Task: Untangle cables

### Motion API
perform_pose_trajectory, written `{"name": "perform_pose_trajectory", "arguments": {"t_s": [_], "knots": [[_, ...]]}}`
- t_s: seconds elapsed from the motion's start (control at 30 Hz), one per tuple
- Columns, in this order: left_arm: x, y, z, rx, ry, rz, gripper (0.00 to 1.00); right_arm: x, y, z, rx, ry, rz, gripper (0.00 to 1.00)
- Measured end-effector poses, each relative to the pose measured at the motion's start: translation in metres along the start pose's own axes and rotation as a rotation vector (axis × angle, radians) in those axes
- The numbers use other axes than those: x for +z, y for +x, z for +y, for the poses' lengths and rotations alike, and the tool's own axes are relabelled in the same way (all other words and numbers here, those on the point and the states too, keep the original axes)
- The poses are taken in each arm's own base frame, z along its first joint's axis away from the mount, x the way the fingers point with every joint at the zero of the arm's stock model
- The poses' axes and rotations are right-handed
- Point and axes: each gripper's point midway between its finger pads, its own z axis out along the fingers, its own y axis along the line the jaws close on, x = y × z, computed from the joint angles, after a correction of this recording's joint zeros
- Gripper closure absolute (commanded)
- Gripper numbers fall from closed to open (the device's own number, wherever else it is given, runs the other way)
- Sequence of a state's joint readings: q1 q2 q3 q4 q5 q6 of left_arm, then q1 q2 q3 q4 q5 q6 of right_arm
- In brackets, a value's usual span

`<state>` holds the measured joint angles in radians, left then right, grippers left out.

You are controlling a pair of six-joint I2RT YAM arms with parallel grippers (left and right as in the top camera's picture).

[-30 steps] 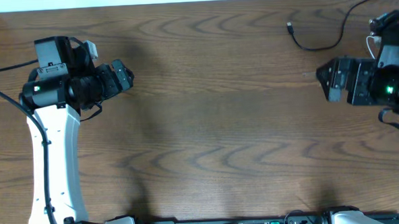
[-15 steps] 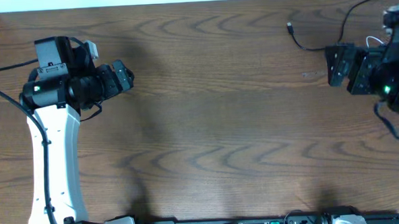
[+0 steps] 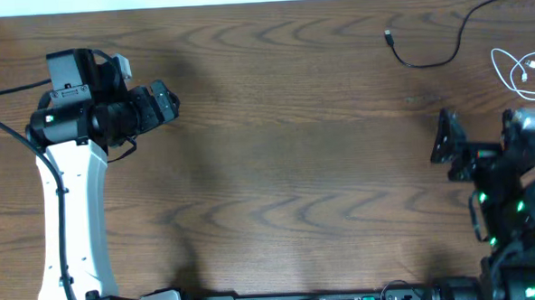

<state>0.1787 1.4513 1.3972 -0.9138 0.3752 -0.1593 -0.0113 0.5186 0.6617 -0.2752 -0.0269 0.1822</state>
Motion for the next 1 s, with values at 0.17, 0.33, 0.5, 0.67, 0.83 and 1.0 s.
{"name": "perform_pose_trajectory", "arguments": {"t_s": [0.17, 0.33, 0.5, 0.67, 0.83, 1.0], "knots": [[0.000, 0.000, 0.000, 0.000, 0.000, 0.001, 0.01, -0.005, 0.038, -0.007, -0.004, -0.020, -0.122, 0.01], [0.000, 0.000, 0.000, 0.000, 0.000, 0.000, 0.02, -0.006, 0.068, -0.013, -0.005, -0.031, -0.176, 0.01], [0.000, 0.000, 0.000, 0.000, 0.000, 0.000, 0.02, -0.004, 0.096, -0.018, -0.004, -0.033, -0.190, 0.01], [0.000, 0.000, 0.000, 0.000, 0.000, 0.001, 0.02, -0.005, 0.106, -0.020, 0.005, -0.037, -0.205, 0.01], [0.000, 0.000, 0.000, 0.000, 0.000, 0.001, 0.02, -0.005, 0.120, -0.022, 0.007, -0.030, -0.165, 0.01], [0.000, 0.000, 0.000, 0.000, 0.000, 0.001, 0.02, -0.002, 0.149, -0.028, 0.011, -0.008, -0.055, 0.01]]}}
